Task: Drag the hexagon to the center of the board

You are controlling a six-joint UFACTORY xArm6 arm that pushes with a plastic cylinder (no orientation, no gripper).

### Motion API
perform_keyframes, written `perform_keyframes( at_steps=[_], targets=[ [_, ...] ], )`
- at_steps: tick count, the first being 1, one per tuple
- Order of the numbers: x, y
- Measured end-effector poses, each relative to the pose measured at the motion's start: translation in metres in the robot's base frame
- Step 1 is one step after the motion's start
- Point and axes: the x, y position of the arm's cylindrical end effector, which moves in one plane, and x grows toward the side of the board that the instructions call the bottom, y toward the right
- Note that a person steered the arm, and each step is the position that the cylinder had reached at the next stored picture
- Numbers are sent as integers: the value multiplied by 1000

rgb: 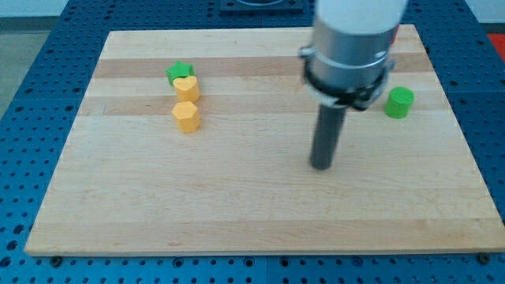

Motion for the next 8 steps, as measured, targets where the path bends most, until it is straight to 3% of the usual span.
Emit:
perform_keyframes(
  at_steps=[2, 3, 4, 6, 8],
  targets=[
    [-13, -180],
    [-22, -232],
    [-41, -253],
    [-73, -238],
    [-85, -174]
  ],
)
